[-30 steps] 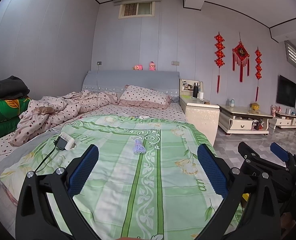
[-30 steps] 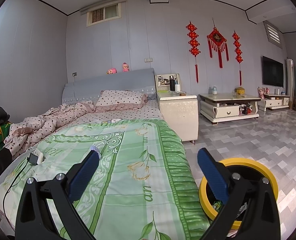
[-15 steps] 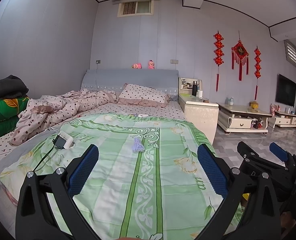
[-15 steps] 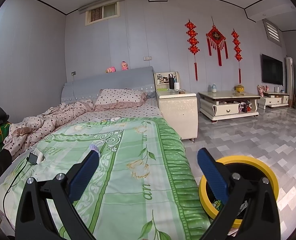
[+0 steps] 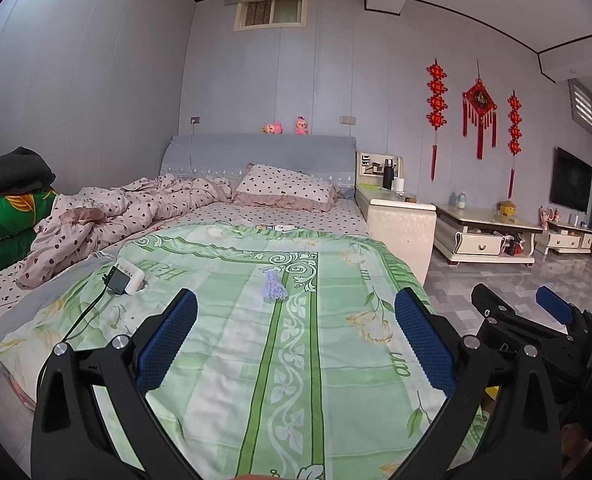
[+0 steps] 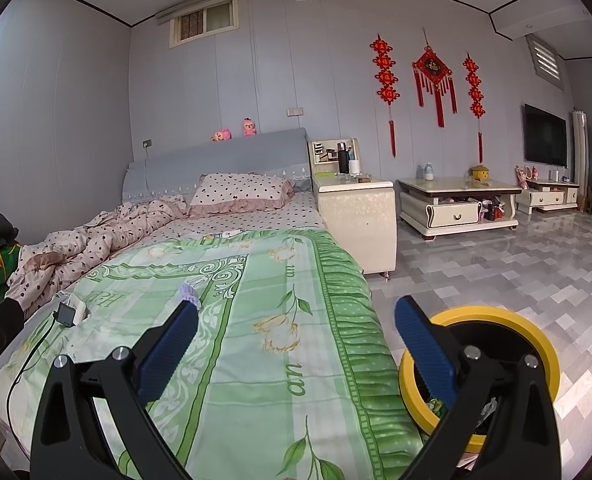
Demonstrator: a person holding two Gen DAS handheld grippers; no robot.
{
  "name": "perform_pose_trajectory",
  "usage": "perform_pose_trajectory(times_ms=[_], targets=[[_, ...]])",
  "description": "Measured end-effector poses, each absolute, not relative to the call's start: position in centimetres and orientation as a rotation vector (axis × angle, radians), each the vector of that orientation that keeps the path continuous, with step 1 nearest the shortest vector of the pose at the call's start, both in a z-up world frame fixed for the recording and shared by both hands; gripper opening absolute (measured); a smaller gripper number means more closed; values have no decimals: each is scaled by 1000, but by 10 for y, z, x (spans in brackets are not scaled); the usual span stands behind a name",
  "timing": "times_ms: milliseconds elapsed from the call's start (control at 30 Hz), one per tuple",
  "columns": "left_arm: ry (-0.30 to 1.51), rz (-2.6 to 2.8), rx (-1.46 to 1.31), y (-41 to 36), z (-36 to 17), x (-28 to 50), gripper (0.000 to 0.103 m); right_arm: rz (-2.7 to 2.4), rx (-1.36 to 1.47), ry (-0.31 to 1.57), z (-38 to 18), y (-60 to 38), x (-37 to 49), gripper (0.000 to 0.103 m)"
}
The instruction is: Collect trash
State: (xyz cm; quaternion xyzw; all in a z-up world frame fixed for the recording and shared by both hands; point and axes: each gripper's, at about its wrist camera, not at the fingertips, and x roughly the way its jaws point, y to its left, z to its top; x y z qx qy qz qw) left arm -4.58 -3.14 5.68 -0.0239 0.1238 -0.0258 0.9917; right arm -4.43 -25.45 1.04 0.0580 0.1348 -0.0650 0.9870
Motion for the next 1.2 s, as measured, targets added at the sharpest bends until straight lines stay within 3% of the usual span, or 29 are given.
perform_pose_trajectory(times_ms=[1200], targets=[[256,-62,-53,-37,52,-47,95,-131,124,278,12,-259,-44,95]])
